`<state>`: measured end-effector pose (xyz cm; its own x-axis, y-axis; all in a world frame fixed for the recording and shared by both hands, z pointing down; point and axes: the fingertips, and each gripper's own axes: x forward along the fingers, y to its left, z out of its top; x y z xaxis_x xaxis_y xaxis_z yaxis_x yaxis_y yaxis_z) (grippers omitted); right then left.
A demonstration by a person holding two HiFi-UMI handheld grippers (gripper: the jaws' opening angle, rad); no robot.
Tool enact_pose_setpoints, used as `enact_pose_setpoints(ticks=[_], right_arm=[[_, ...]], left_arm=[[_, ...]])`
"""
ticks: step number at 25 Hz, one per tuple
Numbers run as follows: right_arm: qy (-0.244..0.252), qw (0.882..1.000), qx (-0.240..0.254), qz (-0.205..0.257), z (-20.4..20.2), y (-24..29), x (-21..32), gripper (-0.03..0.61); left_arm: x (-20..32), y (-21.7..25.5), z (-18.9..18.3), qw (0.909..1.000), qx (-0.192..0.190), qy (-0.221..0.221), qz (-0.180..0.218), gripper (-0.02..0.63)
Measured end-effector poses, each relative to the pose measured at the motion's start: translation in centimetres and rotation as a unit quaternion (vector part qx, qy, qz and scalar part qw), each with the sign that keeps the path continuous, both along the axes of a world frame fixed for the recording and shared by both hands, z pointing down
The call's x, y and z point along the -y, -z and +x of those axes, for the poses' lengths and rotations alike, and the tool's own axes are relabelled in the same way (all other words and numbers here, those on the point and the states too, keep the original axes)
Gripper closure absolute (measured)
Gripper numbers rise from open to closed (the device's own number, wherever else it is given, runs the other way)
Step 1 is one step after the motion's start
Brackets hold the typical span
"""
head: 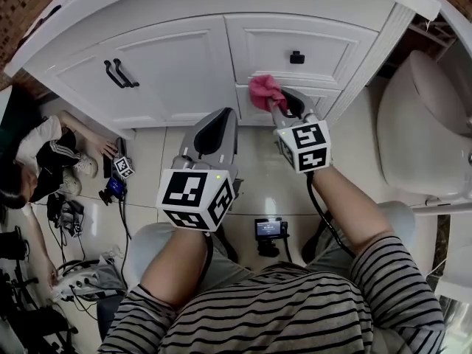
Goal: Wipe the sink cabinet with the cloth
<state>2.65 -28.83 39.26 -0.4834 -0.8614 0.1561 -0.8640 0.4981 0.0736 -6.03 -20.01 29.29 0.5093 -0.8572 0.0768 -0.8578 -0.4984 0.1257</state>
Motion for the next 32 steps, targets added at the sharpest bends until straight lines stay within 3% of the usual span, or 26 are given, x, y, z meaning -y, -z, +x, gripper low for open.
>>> enact_pose_setpoints(ticks=[3,6,11,16,21,24,26,29,32], right_arm=[[0.026,0.999,-0.025,-0.001,-5.3,-1.5,1.9,0.512],[0.007,0.999,-0.044,-0.002,-5.0,-2.6,3.2,0.512],[-0.066,0.997,-0.048,-0.004,3.8,-4.0,2.7,0.511],[-0.163,0.985,-0.055,-0.022,14.0,-5.6,1.8,0.511],[-0.241,0.969,-0.037,-0.042,18.9,-6.0,0.7,0.512],[-0.226,0.973,0.011,-0.038,16.3,-5.0,-0.1,0.512],[-0.159,0.987,0.025,-0.020,11.0,-4.3,-0.2,0.512],[-0.040,0.999,0.000,0.006,1.5,-4.4,0.4,0.512],[0.008,0.999,-0.053,0.001,-3.8,-6.8,1.9,0.512]], left_arm=[[0.3,0.1,-0.6,1.0000,-0.001,0.006,0.001,0.612],[0.8,0.0,-1.3,0.9999,-0.006,0.011,-0.002,0.612],[1.0,0.4,-1.2,0.9994,-0.033,0.005,-0.007,0.612],[0.6,-0.1,0.2,0.9996,-0.024,-0.006,-0.011,0.612],[0.2,-0.6,0.5,0.9997,-0.016,-0.006,-0.017,0.612],[0.1,-0.3,0.4,0.9996,-0.023,-0.009,-0.015,0.612],[-0.1,-0.2,0.5,0.9994,-0.028,-0.012,-0.017,0.612],[-0.1,-0.3,0.5,0.9992,-0.032,-0.016,-0.018,0.612],[0.1,-0.5,0.0,0.9991,-0.033,-0.012,-0.022,0.612]])
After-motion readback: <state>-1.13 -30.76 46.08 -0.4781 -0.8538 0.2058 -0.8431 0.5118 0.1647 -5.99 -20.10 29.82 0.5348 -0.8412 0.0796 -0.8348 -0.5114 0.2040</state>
